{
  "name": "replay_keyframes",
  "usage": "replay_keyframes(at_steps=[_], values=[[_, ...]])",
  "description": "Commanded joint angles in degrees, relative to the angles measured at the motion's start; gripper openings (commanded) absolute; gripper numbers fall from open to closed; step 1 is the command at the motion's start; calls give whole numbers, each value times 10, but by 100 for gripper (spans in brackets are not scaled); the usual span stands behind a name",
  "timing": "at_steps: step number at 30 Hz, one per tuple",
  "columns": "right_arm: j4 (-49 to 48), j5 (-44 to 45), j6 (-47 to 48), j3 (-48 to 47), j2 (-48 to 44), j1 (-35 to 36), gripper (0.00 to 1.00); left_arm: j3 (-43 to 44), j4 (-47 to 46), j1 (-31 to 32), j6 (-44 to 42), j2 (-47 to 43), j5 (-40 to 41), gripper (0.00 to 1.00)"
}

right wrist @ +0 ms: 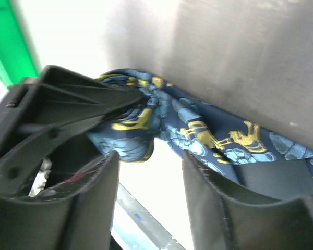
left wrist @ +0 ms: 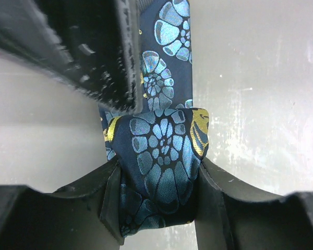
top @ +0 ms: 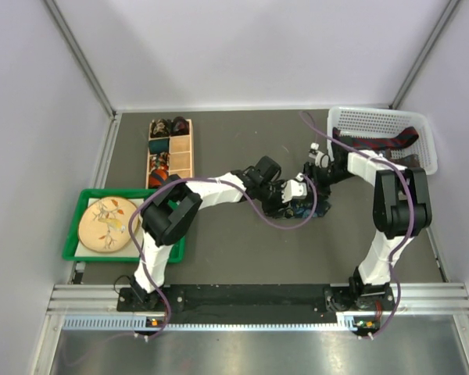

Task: Roll the ties
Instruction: Roll the tie at the center of the board.

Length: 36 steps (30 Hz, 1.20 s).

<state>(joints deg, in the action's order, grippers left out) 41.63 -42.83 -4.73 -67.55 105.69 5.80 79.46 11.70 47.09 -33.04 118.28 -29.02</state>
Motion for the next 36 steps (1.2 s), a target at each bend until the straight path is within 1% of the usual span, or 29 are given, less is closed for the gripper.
replay_keyframes(at_steps=[1, 3, 7, 9, 10, 13, 15, 19, 24, 26, 27, 28, 29, 30, 33, 35, 36], values=[[-39, -92, -32, 13, -31, 3, 57, 25, 135, -1, -22, 26, 46, 29], [-52, -99, -42, 15, -24, 11, 56, 46, 146, -1, -23, 37, 45, 30], [-66, -86, -45, 9, -5, 32, 52, 65, 162, 0, -31, 49, 41, 31], [-59, -75, -38, 2, 6, 39, 49, 67, 164, 0, -40, 50, 36, 31], [-57, -73, -37, -1, 13, 42, 45, 68, 166, 0, -43, 51, 34, 32], [-35, -71, -21, -11, 30, 43, 43, 71, 174, 0, -48, 57, 34, 32], [-22, -70, -9, -16, 36, 43, 44, 74, 177, 0, -48, 62, 32, 33], [-5, -76, -6, -18, 33, 43, 48, 83, 181, 1, -47, 69, 34, 33], [5, -82, -11, -11, 21, 44, 47, 88, 182, 2, -48, 72, 34, 33], [-5, -81, -12, -7, 19, 45, 40, 90, 181, 2, -48, 74, 34, 33], [-8, -76, -12, -7, 21, 47, 35, 90, 184, 2, -49, 74, 33, 34], [-8, -72, -8, -10, 31, 47, 23, 90, 184, 2, -48, 75, 34, 35], [0, -64, -2, -14, 37, 47, 15, 91, 184, 2, -48, 77, 31, 36], [6, -57, 1, -24, 43, 47, 0, 90, 184, 2, -48, 76, 31, 37], [13, -22, 21, -29, 58, 47, 0, 91, 182, 2, -46, 78, 24, 48], [13, 15, 32, -27, 58, 43, 0, 91, 177, 1, -41, 75, 15, 60], [11, 24, 30, -26, 56, 41, 0, 92, 174, 0, -37, 75, 17, 69]])
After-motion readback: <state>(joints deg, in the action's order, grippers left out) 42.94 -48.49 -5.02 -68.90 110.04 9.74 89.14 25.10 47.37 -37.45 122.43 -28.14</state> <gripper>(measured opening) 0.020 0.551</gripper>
